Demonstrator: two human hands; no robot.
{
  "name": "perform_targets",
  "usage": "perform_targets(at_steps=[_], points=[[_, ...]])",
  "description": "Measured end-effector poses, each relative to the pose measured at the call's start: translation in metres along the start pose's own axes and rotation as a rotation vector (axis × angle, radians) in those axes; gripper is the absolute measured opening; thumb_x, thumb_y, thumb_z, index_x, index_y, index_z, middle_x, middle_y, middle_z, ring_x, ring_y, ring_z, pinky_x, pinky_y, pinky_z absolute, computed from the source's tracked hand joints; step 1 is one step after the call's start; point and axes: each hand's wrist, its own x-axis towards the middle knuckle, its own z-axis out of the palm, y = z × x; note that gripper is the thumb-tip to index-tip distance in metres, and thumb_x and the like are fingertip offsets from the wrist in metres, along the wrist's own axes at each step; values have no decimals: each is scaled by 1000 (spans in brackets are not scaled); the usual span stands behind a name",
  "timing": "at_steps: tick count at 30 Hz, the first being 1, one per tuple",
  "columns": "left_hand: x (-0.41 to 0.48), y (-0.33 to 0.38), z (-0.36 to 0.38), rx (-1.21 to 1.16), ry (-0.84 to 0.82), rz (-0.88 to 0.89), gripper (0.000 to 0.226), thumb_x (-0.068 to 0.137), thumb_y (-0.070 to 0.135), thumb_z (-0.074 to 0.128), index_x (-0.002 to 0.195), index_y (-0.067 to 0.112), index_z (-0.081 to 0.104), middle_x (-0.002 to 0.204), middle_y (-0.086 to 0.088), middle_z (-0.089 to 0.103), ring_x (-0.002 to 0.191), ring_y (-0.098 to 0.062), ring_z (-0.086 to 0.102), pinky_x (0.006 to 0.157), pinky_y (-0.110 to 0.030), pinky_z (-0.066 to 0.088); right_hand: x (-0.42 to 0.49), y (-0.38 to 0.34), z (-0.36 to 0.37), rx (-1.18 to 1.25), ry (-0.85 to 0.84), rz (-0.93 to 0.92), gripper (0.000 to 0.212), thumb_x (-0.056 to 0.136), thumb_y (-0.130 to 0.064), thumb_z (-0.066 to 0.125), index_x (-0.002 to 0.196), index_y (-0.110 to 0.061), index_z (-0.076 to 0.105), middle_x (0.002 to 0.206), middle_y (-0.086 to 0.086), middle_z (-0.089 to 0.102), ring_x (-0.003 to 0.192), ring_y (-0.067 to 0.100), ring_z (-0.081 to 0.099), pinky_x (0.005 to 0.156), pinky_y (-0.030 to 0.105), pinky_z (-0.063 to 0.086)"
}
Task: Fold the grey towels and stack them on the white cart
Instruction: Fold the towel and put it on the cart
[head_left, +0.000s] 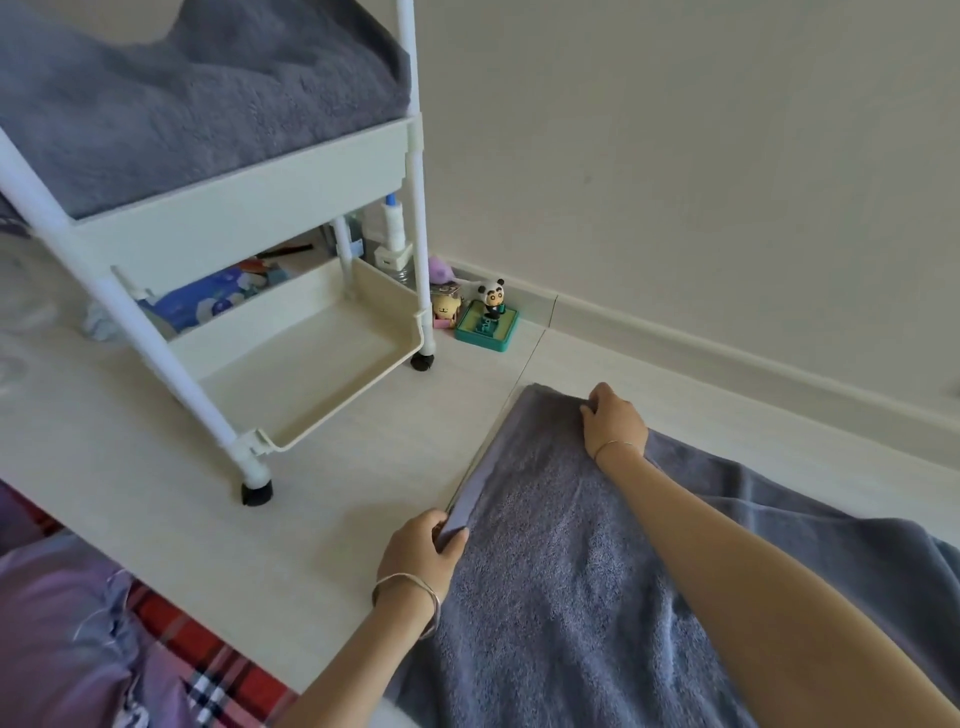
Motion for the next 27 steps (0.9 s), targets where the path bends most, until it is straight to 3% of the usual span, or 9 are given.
perform_targets(at_steps=[3,8,11,16,21,24,25,27], points=[[-1,0,-2,4,1,7,36,90,35,57,61,27,38,55,11,40,50,-3,37,43,-17,26,1,0,-2,31,16,38,18,98,-21,43,110,-8,46,102,18,64,89,35,59,68,34,42],[1,-4,0,14,20,3,32,89,39,57,64,24,44,55,10,43,53,-6,41,43,-16,25,5,-17,4,-29,-85,-61,38,93,-44,49,115,-14,50,109,9,64,103,30,58,91,37,40],[2,-5,1,15,18,5,36,89,43,57,62,23,44,55,9,44,52,-7,41,44,-16,25,10,-27,14,9,-109,-118,25,94,-33,51,109,-14,56,108,11,65,100,31,57,89,38,44],[3,-8,-1,-8,7,29,45,86,42,60,54,22,37,49,7,37,47,-7,34,44,-19,23,19,-28,15,179,-72,47,22,91,-28,58,108,-12,59,109,14,66,100,33,60,79,36,48],[2,-13,-4,-121,-51,49,38,83,41,65,59,19,46,53,8,44,52,-8,38,48,-18,28,-5,-30,7,137,43,-71,30,93,-29,54,118,-14,50,119,8,59,110,29,52,96,39,39],[-7,-22,-18,-186,-169,37,23,82,42,67,88,21,60,83,15,57,81,-4,55,71,-9,39,-52,-32,1,262,107,-241,31,92,-26,55,120,-14,53,124,5,54,119,24,47,104,39,32],[-9,-28,-22,-200,-188,22,28,81,41,68,99,21,60,91,15,58,90,-4,58,80,-13,43,-70,-30,0,316,85,-276,28,91,-24,57,117,-14,55,123,4,55,119,23,47,104,38,32],[-23,-43,-29,-242,-235,-10,28,78,35,74,99,22,61,92,15,63,93,-7,62,88,-21,48,-114,-20,4,416,18,-327,20,89,-19,60,108,-16,58,116,-1,56,115,19,49,104,38,35]])
